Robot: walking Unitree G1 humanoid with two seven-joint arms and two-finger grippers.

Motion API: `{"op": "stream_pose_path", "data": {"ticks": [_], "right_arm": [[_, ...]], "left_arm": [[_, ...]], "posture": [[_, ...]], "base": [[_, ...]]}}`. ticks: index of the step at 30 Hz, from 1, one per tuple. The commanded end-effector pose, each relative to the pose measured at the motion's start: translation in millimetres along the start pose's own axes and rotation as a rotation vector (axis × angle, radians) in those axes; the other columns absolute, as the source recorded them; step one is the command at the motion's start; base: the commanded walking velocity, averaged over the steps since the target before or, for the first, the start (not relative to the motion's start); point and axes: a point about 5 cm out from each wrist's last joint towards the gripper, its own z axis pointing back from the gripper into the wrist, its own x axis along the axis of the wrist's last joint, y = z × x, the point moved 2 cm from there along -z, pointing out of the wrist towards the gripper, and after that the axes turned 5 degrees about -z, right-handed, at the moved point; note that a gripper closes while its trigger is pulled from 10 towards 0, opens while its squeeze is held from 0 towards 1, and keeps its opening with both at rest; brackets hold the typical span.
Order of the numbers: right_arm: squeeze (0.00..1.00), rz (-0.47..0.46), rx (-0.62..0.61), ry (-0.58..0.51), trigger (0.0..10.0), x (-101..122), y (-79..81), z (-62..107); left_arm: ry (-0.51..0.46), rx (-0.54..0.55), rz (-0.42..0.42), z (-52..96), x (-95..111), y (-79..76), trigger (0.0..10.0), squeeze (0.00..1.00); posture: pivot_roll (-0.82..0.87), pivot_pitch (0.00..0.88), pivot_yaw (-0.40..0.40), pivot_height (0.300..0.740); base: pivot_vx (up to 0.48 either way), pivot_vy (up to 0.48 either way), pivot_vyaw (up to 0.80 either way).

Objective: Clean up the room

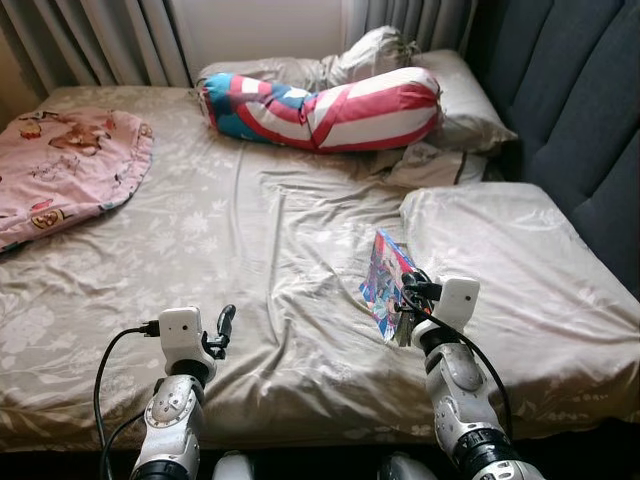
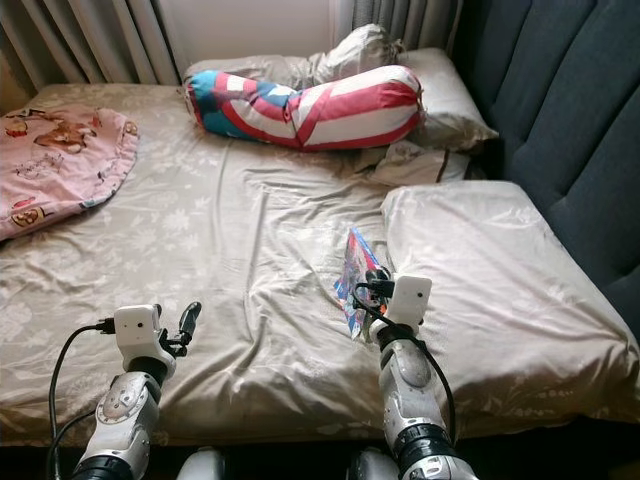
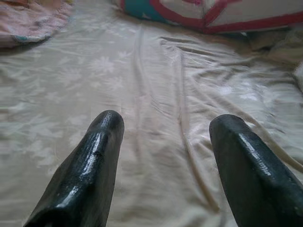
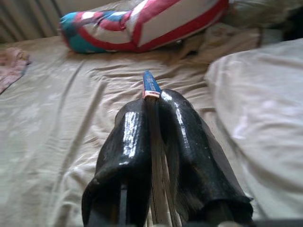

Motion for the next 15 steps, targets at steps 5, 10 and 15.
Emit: {"op": "stream_pose_path", "data": {"ticks": [5, 10, 15], "right_arm": [[0.00, 0.009, 0.036, -0.062, 10.0, 14.0, 9.3, -6.0], [0.00, 0.010, 0.026, -0.054, 10.0, 13.1, 7.5, -6.0], [0.00, 0.007, 0.026, -0.052, 10.0, 12.8, 7.1, -5.9]], "left_arm": [[-0.002, 0.007, -0.006, -0.5, 2.2, 4.9, 10.0, 0.00], [-0.002, 0.008, -0.007, -0.7, 2.6, 5.3, 10.0, 0.00], [-0.001, 0.008, -0.007, -0.6, 2.9, 4.7, 10.0, 0.00]], "posture": [[-0.05, 0.044, -0.026, 0.651], [-0.05, 0.047, -0.028, 0.651], [-0.06, 0.050, -0.028, 0.651]], "base": [[0.285, 0.000, 0.00], [0.285, 0.000, 0.00], [0.283, 0.000, 0.00]]}}
